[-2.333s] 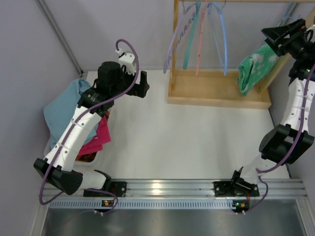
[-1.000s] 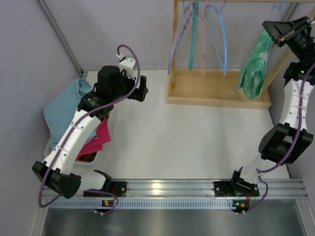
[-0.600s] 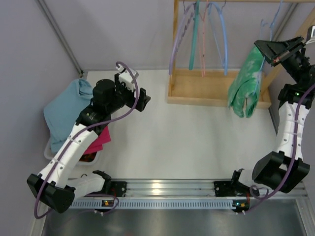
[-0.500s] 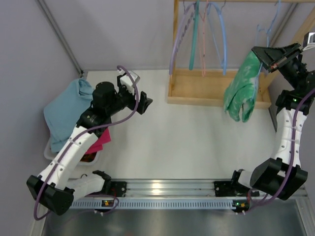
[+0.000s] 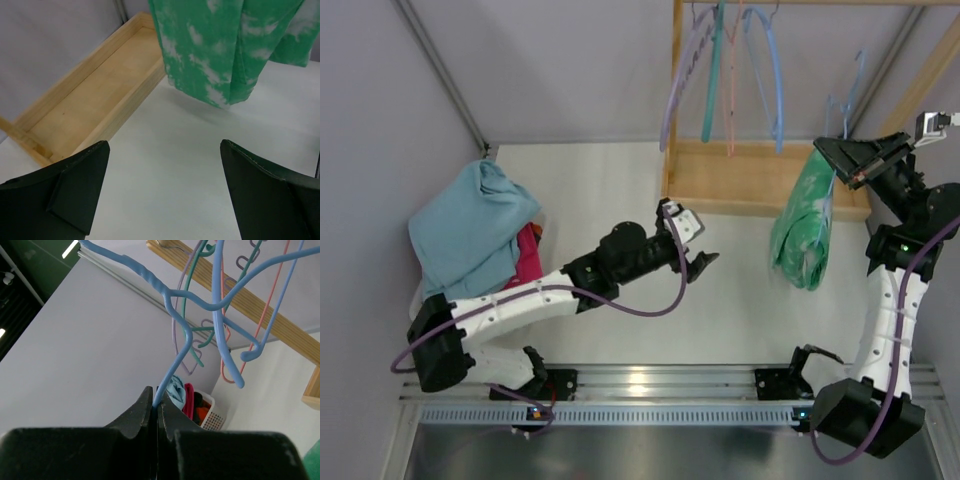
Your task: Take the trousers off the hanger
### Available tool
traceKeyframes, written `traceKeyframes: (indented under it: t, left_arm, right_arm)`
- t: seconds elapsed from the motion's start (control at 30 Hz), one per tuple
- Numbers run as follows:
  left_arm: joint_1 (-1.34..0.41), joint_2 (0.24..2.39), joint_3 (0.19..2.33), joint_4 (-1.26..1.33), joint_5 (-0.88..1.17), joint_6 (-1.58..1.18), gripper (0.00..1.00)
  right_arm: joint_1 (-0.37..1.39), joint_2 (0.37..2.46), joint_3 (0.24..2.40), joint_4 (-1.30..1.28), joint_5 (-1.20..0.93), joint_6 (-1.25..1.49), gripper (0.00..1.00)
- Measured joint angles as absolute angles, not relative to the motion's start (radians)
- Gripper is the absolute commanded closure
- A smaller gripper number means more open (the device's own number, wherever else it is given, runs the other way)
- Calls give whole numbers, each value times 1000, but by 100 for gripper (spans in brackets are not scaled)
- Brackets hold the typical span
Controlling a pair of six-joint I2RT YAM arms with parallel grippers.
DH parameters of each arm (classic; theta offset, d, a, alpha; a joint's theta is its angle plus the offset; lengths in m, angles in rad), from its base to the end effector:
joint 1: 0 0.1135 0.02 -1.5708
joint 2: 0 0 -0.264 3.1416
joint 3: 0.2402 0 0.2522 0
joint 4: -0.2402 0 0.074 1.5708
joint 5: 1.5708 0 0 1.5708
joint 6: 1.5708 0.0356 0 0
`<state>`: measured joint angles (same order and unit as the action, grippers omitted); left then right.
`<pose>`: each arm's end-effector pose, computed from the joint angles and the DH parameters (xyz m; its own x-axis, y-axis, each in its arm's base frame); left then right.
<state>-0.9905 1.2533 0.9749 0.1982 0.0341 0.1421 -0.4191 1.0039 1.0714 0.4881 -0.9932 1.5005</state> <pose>0.1628 -0.2506 0.3459 0.0775 0.1399 -0.9871 0.8521 0.5048 0.1385 0.1930 -0.0533 0.4619 -0.3931 0.7714 -0.5005 -0.5107 0.2695 0.8164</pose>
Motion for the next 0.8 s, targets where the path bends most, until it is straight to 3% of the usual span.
traceKeyframes:
  t: [0.5,0.8]
  left_arm:
    - [-1252,1667,1134,645,-168,27,1]
    - [-1265,1855,1167,806,-245,44,1]
  right_arm:
    - [-399,910,1072,334,-987,1404,100]
    - [-379,910,1079,288,-989,1381,100]
